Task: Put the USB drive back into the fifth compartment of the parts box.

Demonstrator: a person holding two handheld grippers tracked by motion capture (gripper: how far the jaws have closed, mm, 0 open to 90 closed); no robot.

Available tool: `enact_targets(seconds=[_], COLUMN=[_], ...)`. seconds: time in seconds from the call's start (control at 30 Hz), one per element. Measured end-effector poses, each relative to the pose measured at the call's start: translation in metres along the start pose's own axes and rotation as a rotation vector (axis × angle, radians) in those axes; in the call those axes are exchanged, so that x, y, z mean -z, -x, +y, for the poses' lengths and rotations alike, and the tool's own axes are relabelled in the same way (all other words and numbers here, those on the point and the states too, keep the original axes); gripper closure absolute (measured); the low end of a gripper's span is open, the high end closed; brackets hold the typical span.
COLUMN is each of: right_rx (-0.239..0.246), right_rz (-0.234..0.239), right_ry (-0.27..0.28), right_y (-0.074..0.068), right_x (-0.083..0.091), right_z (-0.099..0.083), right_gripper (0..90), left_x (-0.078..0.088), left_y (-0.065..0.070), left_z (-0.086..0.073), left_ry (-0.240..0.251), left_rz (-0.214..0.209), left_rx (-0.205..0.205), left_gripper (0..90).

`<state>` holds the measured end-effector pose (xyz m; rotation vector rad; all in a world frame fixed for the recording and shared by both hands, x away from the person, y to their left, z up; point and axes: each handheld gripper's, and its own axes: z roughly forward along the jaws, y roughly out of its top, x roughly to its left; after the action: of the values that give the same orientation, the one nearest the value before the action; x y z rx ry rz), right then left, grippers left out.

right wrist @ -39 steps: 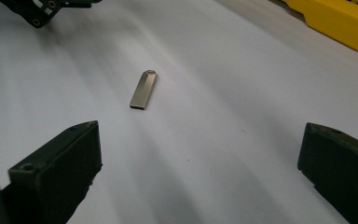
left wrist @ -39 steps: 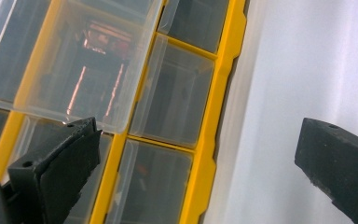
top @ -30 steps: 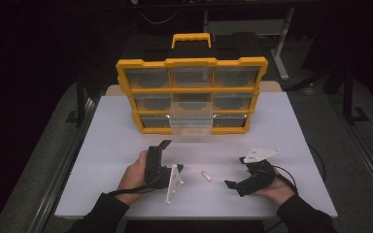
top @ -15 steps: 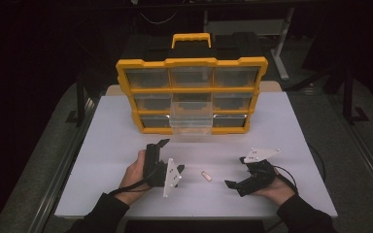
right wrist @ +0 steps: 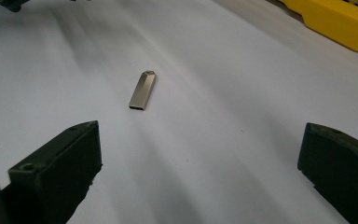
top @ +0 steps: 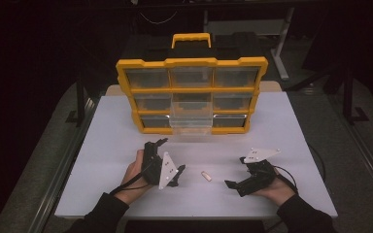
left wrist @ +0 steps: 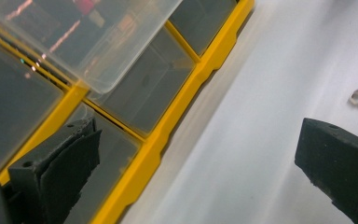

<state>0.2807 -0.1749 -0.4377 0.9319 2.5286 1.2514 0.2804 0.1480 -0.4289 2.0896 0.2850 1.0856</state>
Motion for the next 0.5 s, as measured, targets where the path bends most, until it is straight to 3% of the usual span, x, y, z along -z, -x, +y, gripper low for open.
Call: enact_targets(seconds=[0.5], right_rx=[0.001], right_rz=[0.002], right_ry=[0.0], right_y=[-0.0001], right_x=[-0.0001], right_z=[0.0], right_gripper=[0.0], left_x=[-0.0002], left_y=[-0.0101], left_z=[-0.0022], left_ry=[0.0], left_rz=[-0.06], left_rx=[0.166], left_gripper=[0.0])
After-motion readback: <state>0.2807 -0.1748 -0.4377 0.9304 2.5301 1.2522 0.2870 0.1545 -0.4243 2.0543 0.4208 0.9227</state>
